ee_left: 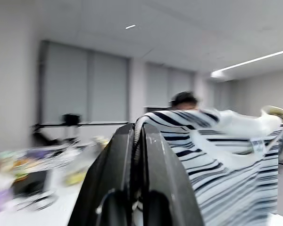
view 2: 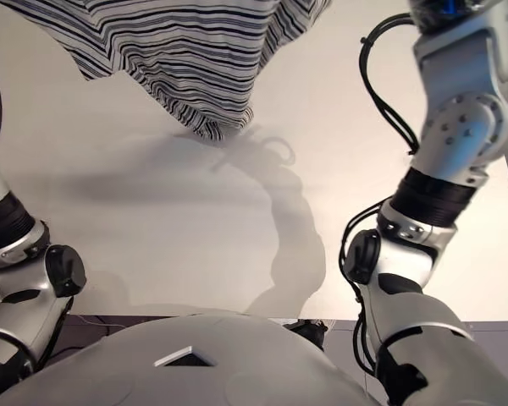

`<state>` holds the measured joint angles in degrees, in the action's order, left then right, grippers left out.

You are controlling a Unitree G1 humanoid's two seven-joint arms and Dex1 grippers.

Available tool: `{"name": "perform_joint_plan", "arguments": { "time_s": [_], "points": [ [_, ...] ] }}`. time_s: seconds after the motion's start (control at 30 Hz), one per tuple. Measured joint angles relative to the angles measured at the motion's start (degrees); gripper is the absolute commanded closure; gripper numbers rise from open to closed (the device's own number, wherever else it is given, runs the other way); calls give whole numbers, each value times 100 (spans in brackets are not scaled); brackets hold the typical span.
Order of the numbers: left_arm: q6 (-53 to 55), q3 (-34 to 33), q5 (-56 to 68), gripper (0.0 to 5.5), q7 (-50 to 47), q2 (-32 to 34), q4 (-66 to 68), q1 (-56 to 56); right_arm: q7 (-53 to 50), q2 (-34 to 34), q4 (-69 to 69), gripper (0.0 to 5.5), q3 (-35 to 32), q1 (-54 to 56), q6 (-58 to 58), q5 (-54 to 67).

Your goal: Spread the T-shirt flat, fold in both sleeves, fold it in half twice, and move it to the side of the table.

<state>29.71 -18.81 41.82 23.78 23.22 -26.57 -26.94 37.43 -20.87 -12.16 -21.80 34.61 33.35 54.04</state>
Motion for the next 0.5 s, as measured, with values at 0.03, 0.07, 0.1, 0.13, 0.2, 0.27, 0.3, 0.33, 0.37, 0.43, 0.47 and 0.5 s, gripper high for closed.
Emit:
{"name": "perform_joint_plan", "arguments": {
  "time_s": [0.03,0.07,0.1,0.13,0.2,0.27,0.3,0.33,0.37,0.43,0.47,0.5],
  "points": [
    [178,-79,361,537,74,125,-332,210,137,-211,-243,540,-156,-179,206,387],
    [383,-243,855,537,92,274,-731,488,184,-428,-536,540,-384,-414,434,898],
    [518,-385,1213,537,57,382,-995,656,106,-547,-712,540,-568,-529,570,1279],
    [622,-543,1606,537,-27,506,-1242,761,-59,-669,-857,540,-762,-583,643,1693],
    [647,-848,2327,537,-346,724,-1513,779,-457,-824,-1013,540,-1013,-578,669,2339],
    [549,-1196,3139,537,-868,958,-1689,707,-825,-1050,-1145,540,-1195,-536,661,2880],
    [456,-1340,3517,537,-1121,1096,-1773,684,-964,-1183,-1230,540,-1264,-525,649,3061],
    [377,-1450,3824,537,-1318,1214,-1833,685,-1081,-1274,-1284,540,-1333,-540,629,3184],
    [341,-1551,4089,537,-1471,1344,-1921,719,-1203,-1367,-1342,540,-1393,-584,622,3330],
    [210,-1751,4615,537,-1790,1629,-2136,872,-1421,-1512,-1485,540,-1551,-733,574,3628],
    [122,-1869,4885,537,-1942,1779,-2277,1039,-1493,-1619,-1593,540,-1594,-860,558,3745],
    [98,-1952,5058,537,-2050,1856,-2415,1188,-1531,-1651,-1689,540,-1600,-970,557,3830]
  ]
}}
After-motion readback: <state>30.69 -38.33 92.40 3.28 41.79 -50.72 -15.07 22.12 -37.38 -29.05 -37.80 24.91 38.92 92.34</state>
